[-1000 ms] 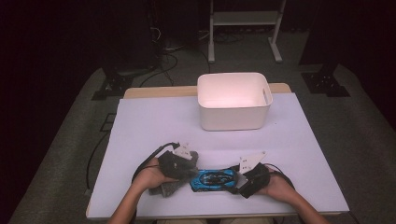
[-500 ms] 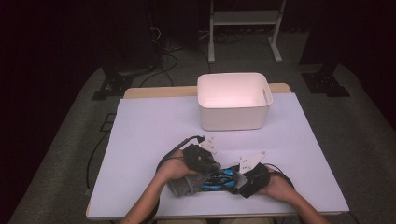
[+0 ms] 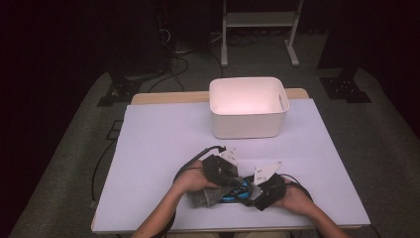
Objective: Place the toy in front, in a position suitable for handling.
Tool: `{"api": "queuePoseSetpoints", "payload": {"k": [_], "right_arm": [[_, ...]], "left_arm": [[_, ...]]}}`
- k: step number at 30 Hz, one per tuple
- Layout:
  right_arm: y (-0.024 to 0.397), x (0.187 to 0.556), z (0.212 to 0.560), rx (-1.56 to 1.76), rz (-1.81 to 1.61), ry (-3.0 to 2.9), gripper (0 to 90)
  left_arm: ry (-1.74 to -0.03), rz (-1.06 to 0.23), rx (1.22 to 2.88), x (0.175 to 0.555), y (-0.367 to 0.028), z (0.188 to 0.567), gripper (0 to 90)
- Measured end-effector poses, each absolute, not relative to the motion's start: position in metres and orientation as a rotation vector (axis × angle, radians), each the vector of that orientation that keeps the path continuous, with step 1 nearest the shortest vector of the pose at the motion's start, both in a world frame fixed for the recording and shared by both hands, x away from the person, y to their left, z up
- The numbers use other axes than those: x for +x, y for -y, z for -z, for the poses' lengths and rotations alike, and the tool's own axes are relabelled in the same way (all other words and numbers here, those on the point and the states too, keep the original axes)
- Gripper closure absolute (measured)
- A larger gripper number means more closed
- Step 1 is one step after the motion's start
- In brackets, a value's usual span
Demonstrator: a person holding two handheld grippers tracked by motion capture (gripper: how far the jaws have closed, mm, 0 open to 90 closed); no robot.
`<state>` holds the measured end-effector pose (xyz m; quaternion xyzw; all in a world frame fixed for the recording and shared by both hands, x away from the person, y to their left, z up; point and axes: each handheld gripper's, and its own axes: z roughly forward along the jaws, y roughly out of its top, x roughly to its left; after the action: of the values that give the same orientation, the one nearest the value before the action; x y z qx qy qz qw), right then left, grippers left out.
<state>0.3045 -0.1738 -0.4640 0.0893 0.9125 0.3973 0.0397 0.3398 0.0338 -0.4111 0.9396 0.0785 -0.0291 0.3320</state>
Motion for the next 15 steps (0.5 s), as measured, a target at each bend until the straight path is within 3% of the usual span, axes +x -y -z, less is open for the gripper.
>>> {"api": "queuePoseSetpoints", "payload": {"k": [15], "right_arm": [[0.171, 0.306, 0.461, 0.284, -1.184, -2.822, 23.0]], "left_arm": [[-0.298, 0.067, 2.475, 0.328, -0.091, 0.412, 72.7]]}}
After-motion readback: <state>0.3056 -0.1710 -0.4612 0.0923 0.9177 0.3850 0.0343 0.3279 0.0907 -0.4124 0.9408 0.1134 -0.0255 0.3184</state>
